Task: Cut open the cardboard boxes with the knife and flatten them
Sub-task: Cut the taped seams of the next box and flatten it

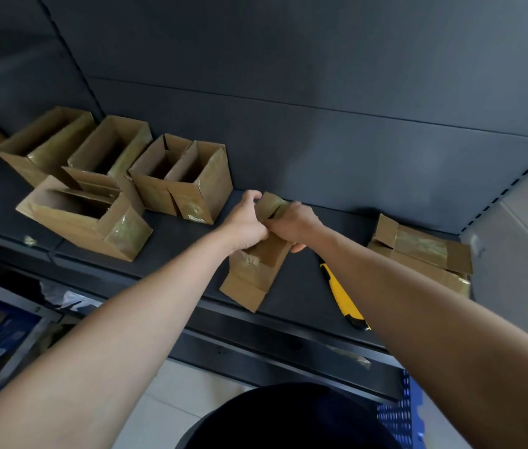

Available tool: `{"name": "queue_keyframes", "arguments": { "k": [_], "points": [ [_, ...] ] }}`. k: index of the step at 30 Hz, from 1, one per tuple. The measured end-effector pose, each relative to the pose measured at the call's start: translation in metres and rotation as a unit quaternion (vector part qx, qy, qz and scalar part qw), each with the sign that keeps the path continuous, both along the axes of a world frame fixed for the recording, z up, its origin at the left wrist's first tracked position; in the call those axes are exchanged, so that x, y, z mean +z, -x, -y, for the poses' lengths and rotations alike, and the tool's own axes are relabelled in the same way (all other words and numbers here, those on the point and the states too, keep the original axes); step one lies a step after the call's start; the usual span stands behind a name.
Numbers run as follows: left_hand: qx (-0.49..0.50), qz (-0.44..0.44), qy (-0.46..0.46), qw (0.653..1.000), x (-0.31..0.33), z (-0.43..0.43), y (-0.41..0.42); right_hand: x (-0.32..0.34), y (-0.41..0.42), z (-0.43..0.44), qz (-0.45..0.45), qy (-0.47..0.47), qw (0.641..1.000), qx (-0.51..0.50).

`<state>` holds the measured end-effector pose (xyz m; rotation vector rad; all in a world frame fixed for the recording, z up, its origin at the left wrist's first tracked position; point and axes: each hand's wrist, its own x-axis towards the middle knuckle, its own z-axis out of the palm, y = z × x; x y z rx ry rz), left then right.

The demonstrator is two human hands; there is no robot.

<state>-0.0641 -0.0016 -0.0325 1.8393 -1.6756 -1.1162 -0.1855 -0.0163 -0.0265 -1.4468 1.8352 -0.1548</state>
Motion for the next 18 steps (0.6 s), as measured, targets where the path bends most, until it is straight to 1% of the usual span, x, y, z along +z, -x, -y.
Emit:
{"name": "queue_keyframes", "arguments": {
  "k": [2, 4, 6, 8, 10, 12, 13, 14, 15, 16, 17, 18],
  "points": [
    [-0.017, 0.023, 0.012, 1.000, -0.004, 0.003, -0.001, 0.000, 0.001, 0.000, 0.075, -0.014, 0.996, -0.044],
    [-0.047, 0.051, 0.034, 0.997, -0.008, 0.007, -0.003, -0.003, 0.004, 0.001, 0.147, -0.038, 0.985, -0.087],
    [-0.082, 0.082, 0.071, 0.991, -0.010, 0.012, -0.007, -0.006, 0.008, 0.000, 0.202, -0.062, 0.972, -0.106],
    [-0.109, 0.099, 0.083, 0.986, -0.010, 0.017, -0.015, -0.008, 0.016, -0.001, 0.216, -0.080, 0.970, -0.079],
    [-0.126, 0.117, 0.071, 0.983, -0.006, 0.022, -0.024, -0.008, 0.026, 0.000, 0.204, -0.087, 0.974, -0.040],
    [-0.151, 0.146, 0.058, 0.976, -0.002, 0.025, -0.032, -0.015, 0.040, 0.003, 0.149, -0.047, 0.986, -0.062],
    [-0.160, 0.157, 0.055, 0.973, 0.001, 0.025, -0.034, -0.022, 0.047, 0.004, 0.092, -0.020, 0.993, -0.072],
    [-0.168, 0.167, 0.053, 0.970, 0.001, 0.025, -0.035, -0.031, 0.054, 0.004, 0.011, -0.003, 0.998, -0.060],
    [-0.173, 0.178, 0.052, 0.967, 0.001, 0.026, -0.035, -0.039, 0.060, 0.002, -0.070, -0.005, 0.997, -0.035],
    [-0.179, 0.189, 0.048, 0.964, 0.001, 0.026, -0.036, -0.049, 0.064, -0.003, -0.131, -0.019, 0.991, -0.007],
    [-0.187, 0.196, 0.040, 0.962, 0.001, 0.026, -0.036, -0.057, 0.067, -0.009, -0.170, -0.045, 0.984, 0.013],
    [-0.199, 0.199, 0.030, 0.959, 0.002, 0.027, -0.036, -0.067, 0.069, -0.015, -0.189, -0.071, 0.979, 0.029]
  ]
}}
